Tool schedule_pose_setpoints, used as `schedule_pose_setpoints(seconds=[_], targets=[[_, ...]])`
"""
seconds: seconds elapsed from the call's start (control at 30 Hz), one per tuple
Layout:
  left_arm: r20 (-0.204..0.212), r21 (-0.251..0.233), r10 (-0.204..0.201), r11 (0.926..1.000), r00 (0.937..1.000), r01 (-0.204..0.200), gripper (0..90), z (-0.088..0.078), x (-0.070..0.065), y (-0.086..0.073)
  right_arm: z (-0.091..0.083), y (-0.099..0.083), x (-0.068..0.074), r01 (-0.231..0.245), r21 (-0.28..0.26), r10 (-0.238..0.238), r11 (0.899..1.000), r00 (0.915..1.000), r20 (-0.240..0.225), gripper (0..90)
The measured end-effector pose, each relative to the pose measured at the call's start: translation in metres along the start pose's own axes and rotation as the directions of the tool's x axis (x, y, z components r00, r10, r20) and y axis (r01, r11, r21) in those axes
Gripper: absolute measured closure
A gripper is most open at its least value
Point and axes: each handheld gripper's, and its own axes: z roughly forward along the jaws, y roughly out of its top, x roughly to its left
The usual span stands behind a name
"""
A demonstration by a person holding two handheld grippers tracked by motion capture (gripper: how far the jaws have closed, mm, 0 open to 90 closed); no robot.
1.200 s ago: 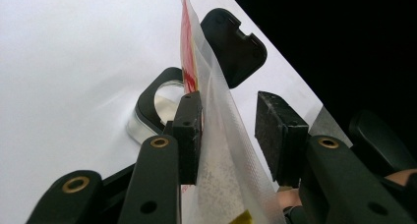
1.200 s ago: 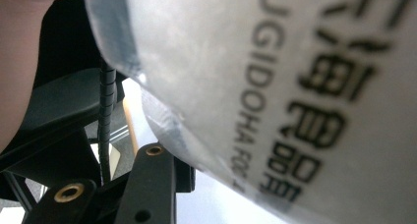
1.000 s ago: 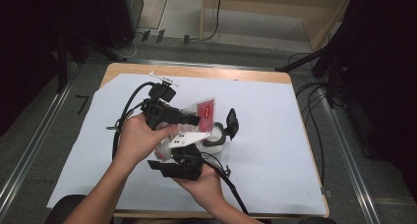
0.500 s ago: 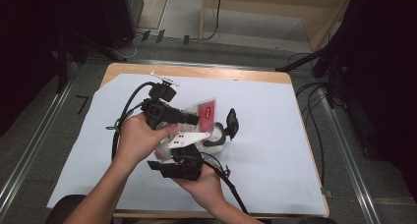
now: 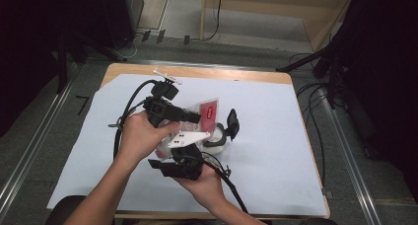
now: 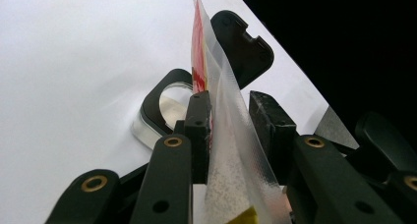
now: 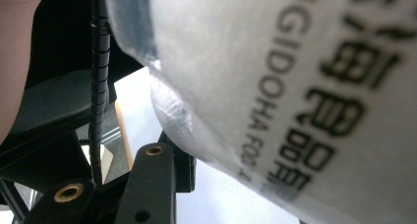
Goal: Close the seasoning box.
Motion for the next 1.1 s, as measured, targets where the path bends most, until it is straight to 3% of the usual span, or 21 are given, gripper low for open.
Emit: schedule_pose_setpoints(seconds=[1.1], targets=[[-0.007, 0.003, 0.018, 0.9998, 0.9998, -0.018, 70.8, 0.0038, -0.0046, 0.0023, -0.0020, -0.0016, -0.0022, 0.018, -0.004, -0.017, 1.000, 0.9998, 0.012, 63.4]])
